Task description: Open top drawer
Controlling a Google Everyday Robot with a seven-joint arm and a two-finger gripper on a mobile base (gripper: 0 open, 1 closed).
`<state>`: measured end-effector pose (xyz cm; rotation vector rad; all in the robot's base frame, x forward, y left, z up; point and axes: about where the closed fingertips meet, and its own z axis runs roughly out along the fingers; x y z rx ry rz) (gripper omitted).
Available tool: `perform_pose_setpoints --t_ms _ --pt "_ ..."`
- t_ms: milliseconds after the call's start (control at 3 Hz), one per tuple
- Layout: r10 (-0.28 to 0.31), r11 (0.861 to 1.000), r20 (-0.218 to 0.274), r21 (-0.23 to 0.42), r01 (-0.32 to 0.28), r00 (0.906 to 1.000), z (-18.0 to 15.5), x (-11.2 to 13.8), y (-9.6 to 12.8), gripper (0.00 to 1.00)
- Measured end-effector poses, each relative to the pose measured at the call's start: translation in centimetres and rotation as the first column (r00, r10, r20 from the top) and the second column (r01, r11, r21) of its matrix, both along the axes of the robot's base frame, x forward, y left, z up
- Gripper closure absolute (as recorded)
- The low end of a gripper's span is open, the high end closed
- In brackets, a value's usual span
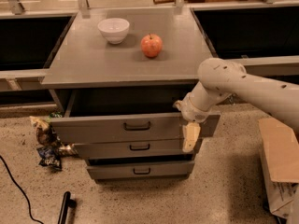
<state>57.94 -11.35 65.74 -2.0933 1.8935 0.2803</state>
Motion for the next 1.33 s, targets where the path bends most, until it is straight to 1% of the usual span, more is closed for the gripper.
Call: perform_pose_setpoints --t_ms 333,667,1333 --pt "-0.002 1.000 -0.059 -0.004 0.001 0.9983 0.1 -3.3 0.1 0.19" --pt "-0.020 1.000 -0.097 -0.003 0.019 0.9951 -0.1 -5.6 -0.2 0.43" --pt "-0.020 1.000 -0.097 -0.003 0.019 0.9951 1.6 -5.6 -0.2 0.89"
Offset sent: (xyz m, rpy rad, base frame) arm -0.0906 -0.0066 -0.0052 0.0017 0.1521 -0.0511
